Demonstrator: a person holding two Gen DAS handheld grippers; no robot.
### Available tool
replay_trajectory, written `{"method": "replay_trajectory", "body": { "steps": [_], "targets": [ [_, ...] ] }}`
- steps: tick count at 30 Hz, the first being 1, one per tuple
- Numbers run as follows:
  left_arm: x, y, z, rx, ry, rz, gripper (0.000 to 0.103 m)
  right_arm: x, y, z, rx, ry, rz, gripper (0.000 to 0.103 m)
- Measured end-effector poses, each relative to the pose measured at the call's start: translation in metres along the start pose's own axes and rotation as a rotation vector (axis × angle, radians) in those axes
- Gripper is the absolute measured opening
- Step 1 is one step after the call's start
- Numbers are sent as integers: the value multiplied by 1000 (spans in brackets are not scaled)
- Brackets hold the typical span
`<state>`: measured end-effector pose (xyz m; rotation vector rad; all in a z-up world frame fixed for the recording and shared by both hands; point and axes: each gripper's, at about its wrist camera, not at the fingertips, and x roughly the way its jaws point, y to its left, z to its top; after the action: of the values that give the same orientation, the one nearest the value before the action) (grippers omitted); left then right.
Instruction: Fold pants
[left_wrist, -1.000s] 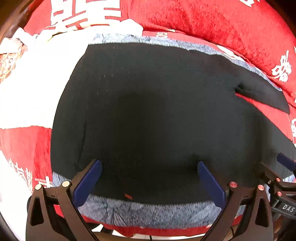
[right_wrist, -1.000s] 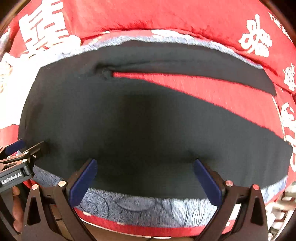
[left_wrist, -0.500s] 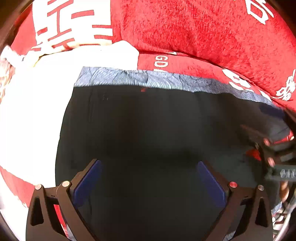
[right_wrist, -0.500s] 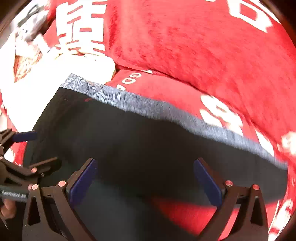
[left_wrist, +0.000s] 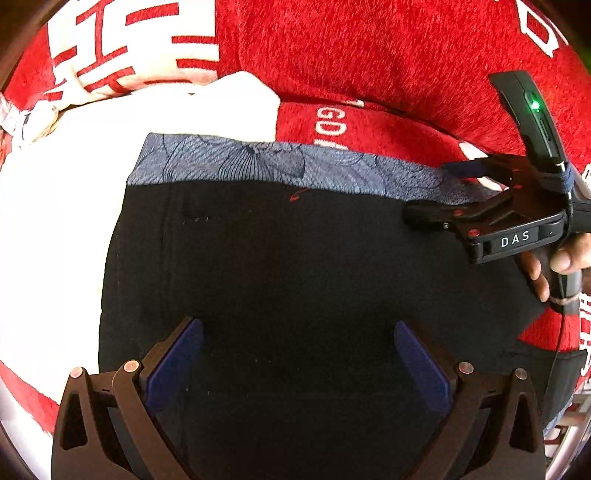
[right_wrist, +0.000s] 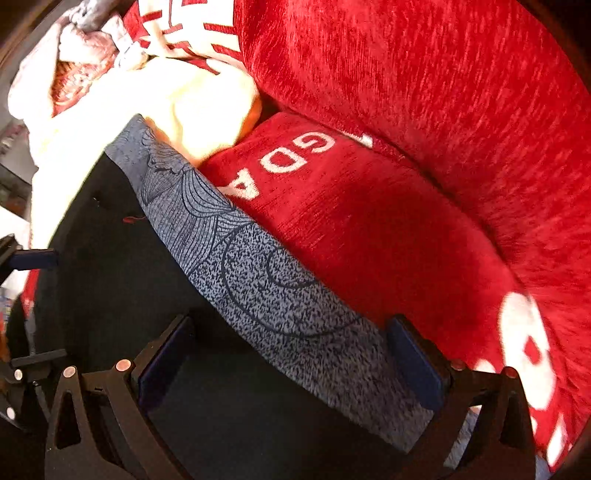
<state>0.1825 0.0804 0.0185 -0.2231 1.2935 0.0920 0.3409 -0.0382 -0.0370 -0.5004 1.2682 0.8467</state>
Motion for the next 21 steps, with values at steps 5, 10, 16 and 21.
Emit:
{"method": "replay_trajectory", "body": {
  "steps": [5,10,16,21],
  "targets": [
    [-1,5,16,-47,-6,-63,103,-13,17,-1,-70,9,56,24],
    [-2,15,34,-148,22,-128,103,-31,46,-15,-151,-32,-63,14],
    [-9,31,53,-312,26,-209,103,-78,104,-46,-244,-213,-262,13],
    [-4,33,63,-458,45,-217,103,-84,152,-75,-352,-278,-445,13]
  ]
}}
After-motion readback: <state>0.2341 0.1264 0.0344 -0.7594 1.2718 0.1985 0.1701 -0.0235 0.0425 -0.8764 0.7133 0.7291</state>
